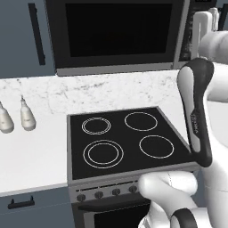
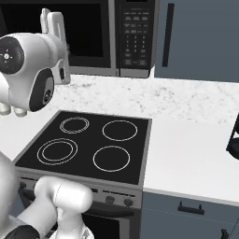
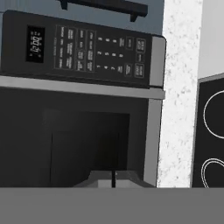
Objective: Open the microwave, place the bowl with waffle inside the microwave, then close the microwave door and turn it on.
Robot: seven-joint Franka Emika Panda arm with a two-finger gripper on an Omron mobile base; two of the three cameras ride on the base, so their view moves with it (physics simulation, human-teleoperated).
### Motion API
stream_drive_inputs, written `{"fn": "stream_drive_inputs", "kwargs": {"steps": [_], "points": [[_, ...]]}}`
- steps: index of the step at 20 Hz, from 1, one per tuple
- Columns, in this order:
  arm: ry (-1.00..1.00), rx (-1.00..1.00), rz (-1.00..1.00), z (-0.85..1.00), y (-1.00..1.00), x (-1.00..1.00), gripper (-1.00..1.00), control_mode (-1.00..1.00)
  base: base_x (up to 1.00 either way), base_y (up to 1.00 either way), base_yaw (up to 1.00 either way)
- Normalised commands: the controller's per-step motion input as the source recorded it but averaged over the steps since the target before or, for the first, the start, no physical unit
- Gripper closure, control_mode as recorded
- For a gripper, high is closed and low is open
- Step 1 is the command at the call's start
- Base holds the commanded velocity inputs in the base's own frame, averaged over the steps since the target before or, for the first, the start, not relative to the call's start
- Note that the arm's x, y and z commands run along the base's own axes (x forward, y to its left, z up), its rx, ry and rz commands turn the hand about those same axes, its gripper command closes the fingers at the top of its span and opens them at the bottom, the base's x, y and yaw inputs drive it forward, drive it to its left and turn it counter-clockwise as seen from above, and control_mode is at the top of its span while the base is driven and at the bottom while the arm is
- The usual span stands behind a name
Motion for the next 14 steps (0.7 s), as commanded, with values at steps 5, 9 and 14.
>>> {"fn": "stream_drive_inputs", "kwargs": {"steps": [5, 9, 14], "points": [[-0.03, 0.00, 0.12, -0.01, -0.72, -0.52, 1.00, -1.00, 0.00, 0.00, 0.00], [0.00, 0.00, 0.11, -0.03, -0.72, -0.35, 1.00, -1.00, 0.00, 0.00, 0.00], [-0.04, -0.05, 0.08, -0.11, -0.60, -0.15, 1.00, -1.00, 0.00, 0.00, 0.00]]}}
